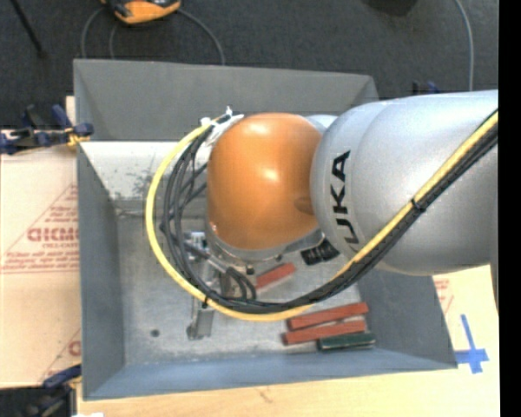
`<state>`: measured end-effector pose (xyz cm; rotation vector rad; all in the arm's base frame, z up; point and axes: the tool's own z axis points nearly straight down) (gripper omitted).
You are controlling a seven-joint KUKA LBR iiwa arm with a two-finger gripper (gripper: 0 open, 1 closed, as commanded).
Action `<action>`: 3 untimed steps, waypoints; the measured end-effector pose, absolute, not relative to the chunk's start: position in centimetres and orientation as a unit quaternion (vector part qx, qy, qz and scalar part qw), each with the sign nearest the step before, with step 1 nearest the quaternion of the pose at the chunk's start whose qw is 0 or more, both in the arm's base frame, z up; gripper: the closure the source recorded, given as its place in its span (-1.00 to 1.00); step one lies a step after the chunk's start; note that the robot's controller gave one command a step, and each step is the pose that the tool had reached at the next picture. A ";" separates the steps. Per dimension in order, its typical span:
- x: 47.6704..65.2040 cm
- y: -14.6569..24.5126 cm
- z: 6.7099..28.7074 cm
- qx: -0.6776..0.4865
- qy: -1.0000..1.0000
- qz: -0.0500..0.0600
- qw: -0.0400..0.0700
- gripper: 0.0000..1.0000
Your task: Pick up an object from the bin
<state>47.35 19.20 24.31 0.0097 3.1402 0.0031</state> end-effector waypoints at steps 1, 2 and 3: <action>47.4 19.2 24.3 0.003 1.000 0.001 0.001 -1.00; 49.8 14.6 18.4 -0.007 1.000 0.001 0.005 -1.00; 50.1 12.2 15.9 -0.009 1.000 -0.001 -0.001 -1.00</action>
Offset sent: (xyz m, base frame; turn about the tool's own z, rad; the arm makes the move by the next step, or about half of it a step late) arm 0.0360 -0.0740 -0.0974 -0.0221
